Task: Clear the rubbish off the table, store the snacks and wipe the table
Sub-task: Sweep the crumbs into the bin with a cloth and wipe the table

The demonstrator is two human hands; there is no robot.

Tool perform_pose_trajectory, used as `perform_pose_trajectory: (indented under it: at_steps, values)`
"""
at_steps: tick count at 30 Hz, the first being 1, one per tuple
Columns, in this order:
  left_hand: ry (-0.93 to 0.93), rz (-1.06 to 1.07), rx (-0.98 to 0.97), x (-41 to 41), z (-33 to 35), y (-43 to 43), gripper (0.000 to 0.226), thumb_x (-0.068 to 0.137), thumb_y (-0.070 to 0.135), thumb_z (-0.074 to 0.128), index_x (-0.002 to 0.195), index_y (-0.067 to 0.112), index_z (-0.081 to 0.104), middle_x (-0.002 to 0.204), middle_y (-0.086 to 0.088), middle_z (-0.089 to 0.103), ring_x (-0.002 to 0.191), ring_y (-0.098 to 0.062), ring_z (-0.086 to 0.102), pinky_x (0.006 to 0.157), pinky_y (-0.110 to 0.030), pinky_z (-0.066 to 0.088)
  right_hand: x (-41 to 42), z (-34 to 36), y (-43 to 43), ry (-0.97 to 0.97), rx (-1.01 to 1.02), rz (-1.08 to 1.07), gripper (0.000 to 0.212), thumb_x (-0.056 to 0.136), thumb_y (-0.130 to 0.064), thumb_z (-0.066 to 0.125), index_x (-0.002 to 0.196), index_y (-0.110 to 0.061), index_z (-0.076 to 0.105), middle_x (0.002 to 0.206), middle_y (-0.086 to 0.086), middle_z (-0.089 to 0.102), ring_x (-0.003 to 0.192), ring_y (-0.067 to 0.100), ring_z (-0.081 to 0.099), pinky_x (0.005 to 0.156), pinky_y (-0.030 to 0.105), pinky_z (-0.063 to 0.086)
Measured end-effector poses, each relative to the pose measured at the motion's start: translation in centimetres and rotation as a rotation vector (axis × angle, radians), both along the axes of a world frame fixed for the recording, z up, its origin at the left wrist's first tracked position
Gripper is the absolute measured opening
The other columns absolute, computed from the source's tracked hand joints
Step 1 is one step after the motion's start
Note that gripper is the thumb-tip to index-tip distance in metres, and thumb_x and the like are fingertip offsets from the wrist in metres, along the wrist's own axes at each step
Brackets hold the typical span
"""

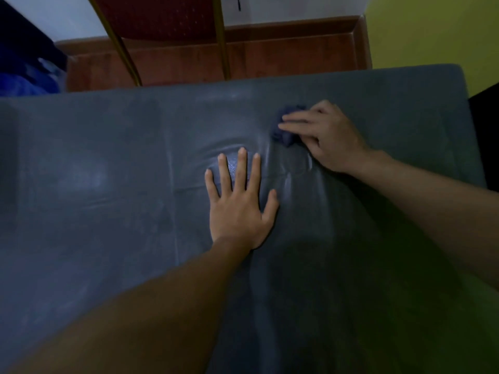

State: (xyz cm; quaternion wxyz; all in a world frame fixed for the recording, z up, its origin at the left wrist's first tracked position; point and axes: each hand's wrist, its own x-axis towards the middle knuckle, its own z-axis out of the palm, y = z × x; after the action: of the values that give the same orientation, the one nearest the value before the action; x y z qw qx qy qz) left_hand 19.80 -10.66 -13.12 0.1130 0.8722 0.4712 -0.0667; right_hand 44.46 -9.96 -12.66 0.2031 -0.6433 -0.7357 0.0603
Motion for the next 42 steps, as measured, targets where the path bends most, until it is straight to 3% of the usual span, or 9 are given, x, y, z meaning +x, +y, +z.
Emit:
perform_pose_trajectory:
  at_steps: [4, 10, 16, 22, 25, 29, 35, 40, 42]
  values:
    - [0.003, -0.005, -0.022, 0.0, 0.1, 0.1, 0.073, 0.098, 0.062, 0.017, 0.157, 0.027, -0.007, 0.165, 0.0, -0.011, 0.15, -0.033, -0.019, 0.119, -0.059, -0.001, -0.9, -0.1, 4.6, 0.051, -0.013, -0.268, 0.038, 0.096, -0.013, 0.05, 0.127, -0.024, 0.069, 0.131, -0.005, 0.067, 0.097, 0.032, 0.052, 0.088, 0.048, 0.045]
    - [0.025, -0.015, -0.035, -0.1, 0.3, 0.2, 0.073, 0.098, 0.061, 0.019, 0.158, 0.026, -0.003, 0.165, -0.002, -0.011, 0.149, -0.034, -0.018, 0.119, -0.06, -0.001, -0.5, -0.1, 3.5, -0.008, -0.02, 0.048, 0.037, 0.098, -0.013, 0.054, 0.131, -0.023, 0.068, 0.135, -0.006, 0.064, 0.096, 0.026, 0.048, 0.087, 0.037, 0.041]
    - [0.024, -0.017, -0.04, -0.2, 0.3, 0.4, 0.073, 0.098, 0.062, 0.019, 0.158, 0.026, -0.002, 0.166, -0.001, -0.01, 0.15, -0.033, -0.018, 0.119, -0.059, -0.001, 1.5, -0.4, 6.0, 0.037, -0.037, -0.466, 0.042, 0.097, -0.008, 0.048, 0.132, -0.022, 0.065, 0.136, 0.001, 0.063, 0.104, 0.036, 0.05, 0.089, 0.04, 0.04]
    - [0.025, -0.007, -0.04, -0.2, 0.3, 0.3, 0.073, 0.097, 0.062, 0.019, 0.158, 0.027, -0.003, 0.166, 0.0, -0.01, 0.15, -0.032, -0.019, 0.12, -0.059, -0.003, 1.6, -0.4, 0.5, -0.022, -0.009, -0.049, 0.04, 0.096, -0.007, 0.058, 0.13, -0.024, 0.068, 0.134, -0.007, 0.064, 0.093, 0.029, 0.049, 0.084, 0.042, 0.043]
    - [0.031, -0.004, -0.036, -0.2, 0.2, 0.3, 0.073, 0.097, 0.063, 0.019, 0.158, 0.028, -0.004, 0.165, 0.002, -0.011, 0.15, -0.031, -0.02, 0.12, -0.058, -0.003, 3.9, -0.7, 1.5, -0.057, 0.004, -0.254, 0.04, 0.096, -0.012, 0.052, 0.13, -0.027, 0.067, 0.134, -0.006, 0.065, 0.094, 0.034, 0.051, 0.082, 0.043, 0.041]
    - [0.032, 0.0, -0.028, -0.2, 0.1, 0.3, 0.073, 0.097, 0.064, 0.018, 0.158, 0.029, -0.005, 0.165, 0.002, -0.011, 0.15, -0.03, -0.02, 0.12, -0.058, -0.003, 3.6, -0.5, 2.2, 0.043, -0.022, -0.532, 0.041, 0.096, -0.012, 0.049, 0.129, -0.027, 0.068, 0.133, -0.004, 0.065, 0.101, 0.037, 0.051, 0.087, 0.049, 0.043]
    - [0.026, -0.001, -0.018, -0.2, 0.1, 0.2, 0.073, 0.097, 0.064, 0.017, 0.158, 0.029, -0.005, 0.165, 0.003, -0.012, 0.15, -0.029, -0.02, 0.12, -0.058, -0.002, 3.3, -0.5, -3.9, -0.024, 0.008, -0.078, 0.038, 0.097, -0.015, 0.052, 0.129, -0.028, 0.069, 0.133, -0.01, 0.065, 0.091, 0.027, 0.048, 0.08, 0.04, 0.041]
    - [0.029, 0.0, -0.002, -0.2, 0.0, 0.1, 0.073, 0.097, 0.063, 0.016, 0.158, 0.028, -0.004, 0.165, 0.003, -0.012, 0.15, -0.029, -0.02, 0.12, -0.057, -0.005, 5.5, -0.9, -2.6, -0.005, 0.012, -0.492, 0.038, 0.095, -0.016, 0.05, 0.124, -0.031, 0.07, 0.131, -0.01, 0.066, 0.094, 0.035, 0.051, 0.084, 0.045, 0.04]
    - [0.028, 0.0, 0.006, -0.2, -0.2, 0.1, 0.072, 0.098, 0.063, 0.016, 0.157, 0.028, -0.005, 0.165, 0.003, -0.013, 0.149, -0.028, -0.021, 0.12, -0.056, -0.006, 3.7, -0.8, -3.7, 0.046, 0.032, -0.531, 0.038, 0.094, -0.016, 0.05, 0.122, -0.03, 0.072, 0.129, -0.009, 0.067, 0.094, 0.034, 0.052, 0.083, 0.044, 0.04]
